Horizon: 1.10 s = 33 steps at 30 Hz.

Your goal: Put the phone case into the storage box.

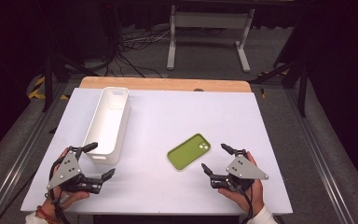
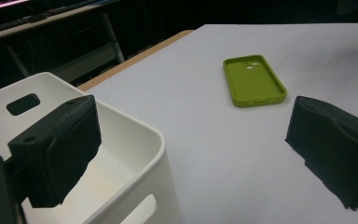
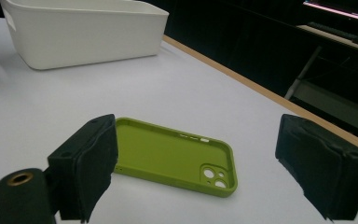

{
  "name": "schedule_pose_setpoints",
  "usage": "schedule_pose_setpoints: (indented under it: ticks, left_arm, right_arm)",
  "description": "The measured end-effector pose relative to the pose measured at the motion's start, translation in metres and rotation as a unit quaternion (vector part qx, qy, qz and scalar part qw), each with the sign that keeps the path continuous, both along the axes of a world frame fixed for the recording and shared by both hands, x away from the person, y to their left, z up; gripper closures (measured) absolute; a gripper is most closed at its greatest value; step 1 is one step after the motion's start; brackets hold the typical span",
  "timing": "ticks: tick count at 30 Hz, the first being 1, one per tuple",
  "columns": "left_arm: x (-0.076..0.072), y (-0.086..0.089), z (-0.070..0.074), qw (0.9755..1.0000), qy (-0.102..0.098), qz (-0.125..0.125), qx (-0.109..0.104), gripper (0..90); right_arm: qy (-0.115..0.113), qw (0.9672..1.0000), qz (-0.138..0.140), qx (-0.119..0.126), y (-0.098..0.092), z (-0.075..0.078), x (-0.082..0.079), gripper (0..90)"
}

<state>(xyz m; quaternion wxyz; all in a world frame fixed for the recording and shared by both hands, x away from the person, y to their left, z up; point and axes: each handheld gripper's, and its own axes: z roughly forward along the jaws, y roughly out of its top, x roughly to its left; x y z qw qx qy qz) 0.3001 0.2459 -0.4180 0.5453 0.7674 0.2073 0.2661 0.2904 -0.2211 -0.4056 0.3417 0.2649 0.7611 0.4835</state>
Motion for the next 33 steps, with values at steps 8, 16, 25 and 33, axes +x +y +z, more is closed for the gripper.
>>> schedule_pose_setpoints:
  ticks: [8,16,25,33]
  left_arm:
    - [-0.001,0.001,-0.001,1.0000,0.007,-0.004,-0.005,4.4]
    - [-0.003,0.003,-0.003,0.9999,0.011,-0.008,-0.005,4.4]
    - [-0.002,0.003,-0.004,0.9997,0.016,-0.015,0.006,4.3]
    - [-0.003,-0.002,-0.008,0.9992,0.024,-0.027,0.018,4.4]
  right_arm:
    - [0.025,0.9996,-0.016,-0.002,-0.005,0.003,0.007,14.1]
    - [0.078,0.9966,-0.025,-0.013,-0.009,0.013,0.027,16.2]
    - [0.146,0.9860,-0.041,-0.069,0.002,0.025,0.057,13.4]
    - [0.246,0.9623,-0.051,-0.105,0.010,0.015,0.103,18.5]
